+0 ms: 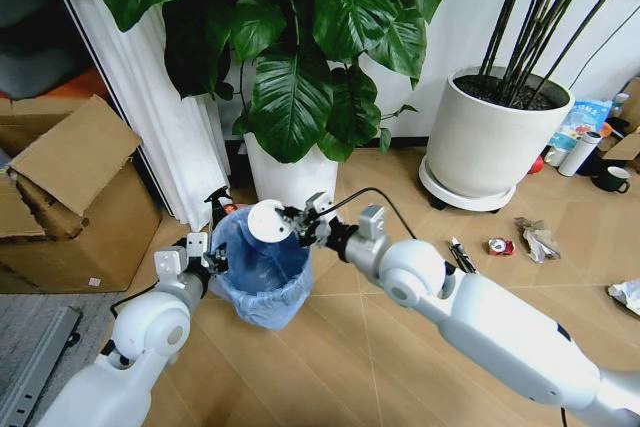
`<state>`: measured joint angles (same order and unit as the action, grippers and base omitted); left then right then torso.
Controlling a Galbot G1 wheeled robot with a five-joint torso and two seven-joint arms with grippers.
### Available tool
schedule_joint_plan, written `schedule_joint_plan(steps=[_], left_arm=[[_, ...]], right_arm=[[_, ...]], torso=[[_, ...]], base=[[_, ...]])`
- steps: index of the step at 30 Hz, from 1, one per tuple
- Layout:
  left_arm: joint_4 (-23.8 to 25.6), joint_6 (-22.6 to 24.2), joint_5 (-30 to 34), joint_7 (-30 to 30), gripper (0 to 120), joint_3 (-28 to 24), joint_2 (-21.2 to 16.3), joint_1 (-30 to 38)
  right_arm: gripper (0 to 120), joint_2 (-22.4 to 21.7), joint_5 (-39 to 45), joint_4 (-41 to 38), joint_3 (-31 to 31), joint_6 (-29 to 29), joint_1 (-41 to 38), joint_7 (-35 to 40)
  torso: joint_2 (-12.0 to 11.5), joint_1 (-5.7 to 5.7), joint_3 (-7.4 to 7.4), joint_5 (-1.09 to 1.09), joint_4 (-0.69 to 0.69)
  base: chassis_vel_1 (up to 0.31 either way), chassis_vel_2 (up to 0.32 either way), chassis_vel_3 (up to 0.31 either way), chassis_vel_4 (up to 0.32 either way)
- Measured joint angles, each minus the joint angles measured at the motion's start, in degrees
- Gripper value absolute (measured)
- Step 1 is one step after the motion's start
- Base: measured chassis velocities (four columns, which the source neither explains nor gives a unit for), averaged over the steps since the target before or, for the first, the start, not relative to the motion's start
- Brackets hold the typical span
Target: Pick up the trash bin and place the garbage on the floor into it.
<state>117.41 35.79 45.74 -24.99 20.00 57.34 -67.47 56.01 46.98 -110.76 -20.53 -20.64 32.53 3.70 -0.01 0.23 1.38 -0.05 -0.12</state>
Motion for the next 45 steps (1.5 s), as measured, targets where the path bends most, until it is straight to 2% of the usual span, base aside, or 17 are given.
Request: schedule_joint_plan(steps=[3, 7, 8, 11, 14, 21, 23, 25, 27, 29, 30, 33, 35, 37, 38, 41, 45], left_arm=[[-0.01, 0.0, 0.0, 0.04, 0, 0.04, 0.14, 0.0], [-0.02, -0.02, -0.04, 0.08, 0, 0.04, 0.34, 0.26], [-0.02, -0.02, -0.04, 0.08, 0, 0.04, 0.34, 0.26], [-0.02, -0.11, -0.11, 0.13, 0, 0.26, 0.32, 0.19], [0.01, -0.17, -0.15, 0.16, 0, 0.4, 0.33, 0.08], [0.56, -0.29, -0.59, 0.22, 0, 1.26, 1.0, -0.73], [0.63, -0.31, -0.76, 0.27, 0, 1.39, 1.08, -0.91], [1.27, -0.5, -2.08, 0.75, 0, 2.24, 1.3, -2.0], [1.45, -0.6, -2.42, 0.89, 0, 2.48, 1.32, -2.25], [1.99, -0.93, -3.56, 1.27, 0, 3.4, 1.51, -2.9], [1.99, -0.93, -3.56, 1.27, 0, 3.4, 1.51, -2.9], [2.2, -1.56, -5.64, 1.93, 0, 4.32, 2.07, -3.78], [2.21, -1.73, -6.26, 2.13, 0, 4.47, 2.23, -4.06], [2.51, -2.24, -7.94, 2.44, 0, 4.69, 2.93, -5.15], [2.51, -2.24, -7.94, 2.44, 0, 4.69, 2.93, -5.15], [2.57, -3.35, -10.73, 2.99, 0, 4.72, 3.57, -6.33], [2.68, -3.66, -11.32, 3.08, 0, 4.71, 3.65, -6.82]], right_arm=[[23, 0.14, 0.0, 0.34, -0.4, -0.04, -0.35, 0.07], [42, 0.39, 0.08, 0.85, -0.56, 0.0, -0.75, 0.11], [42, 0.39, 0.08, 0.85, -0.56, 0.0, -0.75, 0.11], [57, 0.48, 0.69, 0.68, 0.16, 0.09, -0.7, 0.25], [64, 0.35, 0.98, 0.36, 0.58, 0.2, -0.54, 0.34], [93, -0.77, 1.46, -1.44, 4.88, -0.18, 1.3, 3.09], [96, -1.03, 1.48, -1.75, 5.67, -0.35, 1.72, 3.37], [100, -3.09, 0.91, -2.59, 11.05, -1.14, 5.56, 3.96], [100, -3.64, 0.46, -2.62, 12.59, -1.26, 6.82, 3.98], [100, -5.51, -1.02, -2.72, 18.27, -1.45, 12.13, 3.71], [100, -5.51, -1.02, -2.72, 18.27, -1.45, 12.13, 3.71], [100, -7.61, -2.73, -2.74, 25.48, -1.55, 19.21, 2.81], [100, -7.89, -3.25, -2.61, 26.87, -1.55, 20.34, 2.7], [100, -8.04, -6.23, -1.46, 32.44, -1.53, 24.35, 2.44], [100, -8.04, -6.23, -1.46, 32.44, -1.53, 24.35, 2.44], [100, -7.32, -8.81, -0.75, 38.06, -1.39, 28.54, 1.43], [100, -6.67, -11.24, -0.42, 41.61, -0.23, 32.47, 0.06]], torso=[[0.0, 0.0, 0.0, 0.0, 0.0], [0.0, 0.0, 0.0, 0.0, -0.01], [0.0, 0.0, 0.0, 0.0, -0.01], [0.0, 0.0, 0.0, 0.0, 0.0], [0.0, 0.0, 0.0, 0.0, 0.0], [0.0, -0.01, 0.0, 0.01, 0.0], [0.0, -0.01, 0.0, 0.01, 0.0], [0.0, -0.01, -0.01, 0.01, 0.0], [0.0, -0.01, -0.01, 0.02, 0.0], [0.0, -0.01, -0.01, 0.02, -0.02], [0.0, -0.01, -0.01, 0.02, -0.02], [0.0, -0.01, -0.01, 0.02, -0.03], [0.0, -0.01, -0.01, 0.01, -0.03], [0.0, -0.01, -0.01, 0.01, 0.0], [0.0, -0.01, -0.01, 0.01, 0.0], [0.0, -0.01, -0.01, 0.0, -0.01], [0.01, -0.01, -0.01, 0.01, -0.01]], base=[[0.0, 0.0, 0.0, 0.0], [0.0, 0.0, 0.0, 0.0], [0.0, 0.0, 0.0, 0.0], [0.0, 0.0, 0.0, 0.0], [0.0, 0.0, 0.0, 0.0], [0.0, 0.0, 0.0, 0.0], [0.0, 0.0, 0.0, 0.0], [0.0, 0.0, 0.0, 0.0], [0.0, 0.0, 0.0, 0.0], [0.0, 0.0, 0.0, 0.0], [0.0, 0.0, 0.0, 0.0], [0.0, 0.0, 0.0, 0.0], [0.0, 0.0, 0.0, 0.0], [0.0, 0.0, 0.0, 0.0], [0.0, 0.0, 0.0, 0.0], [0.0, 0.0, 0.0, 0.0], [0.0, 0.0, 0.0, 0.0]])
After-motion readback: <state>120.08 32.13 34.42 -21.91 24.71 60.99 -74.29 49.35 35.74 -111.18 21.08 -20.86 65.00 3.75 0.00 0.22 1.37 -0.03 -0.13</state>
